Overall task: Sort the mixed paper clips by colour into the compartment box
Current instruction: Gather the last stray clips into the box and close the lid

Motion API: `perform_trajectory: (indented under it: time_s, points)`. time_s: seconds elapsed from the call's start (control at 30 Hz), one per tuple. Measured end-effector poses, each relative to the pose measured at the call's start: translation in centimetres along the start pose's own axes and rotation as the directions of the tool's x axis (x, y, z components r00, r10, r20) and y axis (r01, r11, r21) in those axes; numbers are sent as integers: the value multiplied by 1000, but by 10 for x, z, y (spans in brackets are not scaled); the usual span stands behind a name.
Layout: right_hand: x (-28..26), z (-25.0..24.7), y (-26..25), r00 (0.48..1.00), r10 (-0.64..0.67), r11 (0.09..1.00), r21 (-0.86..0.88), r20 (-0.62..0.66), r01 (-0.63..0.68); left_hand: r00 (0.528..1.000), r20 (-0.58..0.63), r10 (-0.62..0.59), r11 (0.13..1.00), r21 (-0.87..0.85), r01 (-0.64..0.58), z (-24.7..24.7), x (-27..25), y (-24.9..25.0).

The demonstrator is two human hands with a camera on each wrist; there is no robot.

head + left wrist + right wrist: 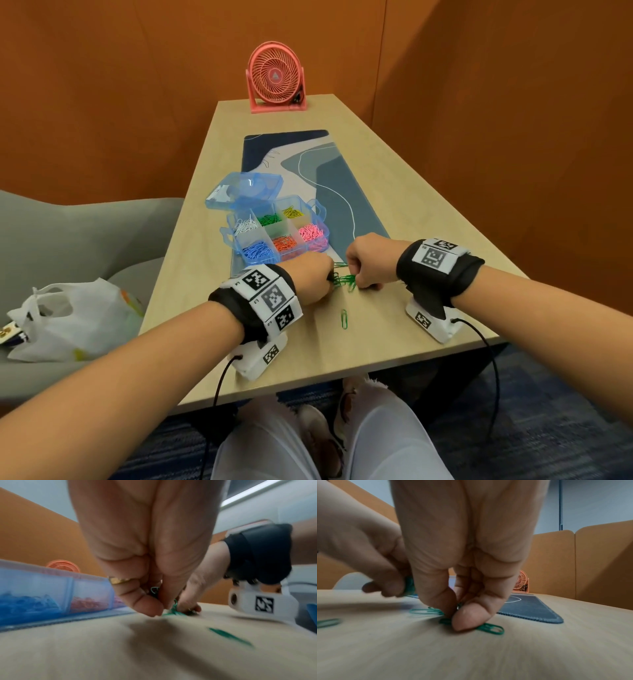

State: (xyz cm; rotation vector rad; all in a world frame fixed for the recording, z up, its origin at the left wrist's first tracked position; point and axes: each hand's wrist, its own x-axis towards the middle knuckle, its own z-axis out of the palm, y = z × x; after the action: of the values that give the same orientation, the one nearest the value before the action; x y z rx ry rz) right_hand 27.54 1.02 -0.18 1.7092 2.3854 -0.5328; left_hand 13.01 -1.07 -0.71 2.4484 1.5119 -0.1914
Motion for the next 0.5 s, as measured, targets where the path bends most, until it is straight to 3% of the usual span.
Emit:
perform_trajectory:
  time_s: [0.13,0.27,0.5]
  points:
    - [4,0,3,999,0,1000,20,33,-1,992,-99,-74,987,-149,58,-21,-3,-23]
    - [6,-3,4,998,-10,1000,27,65,8,946,-235,-225,952,-262,161,-39,3,-56]
    - [11,-21,3,1000,-20,983,182,8,18,891,-233,-390,889,-347,298,-37,9,-96]
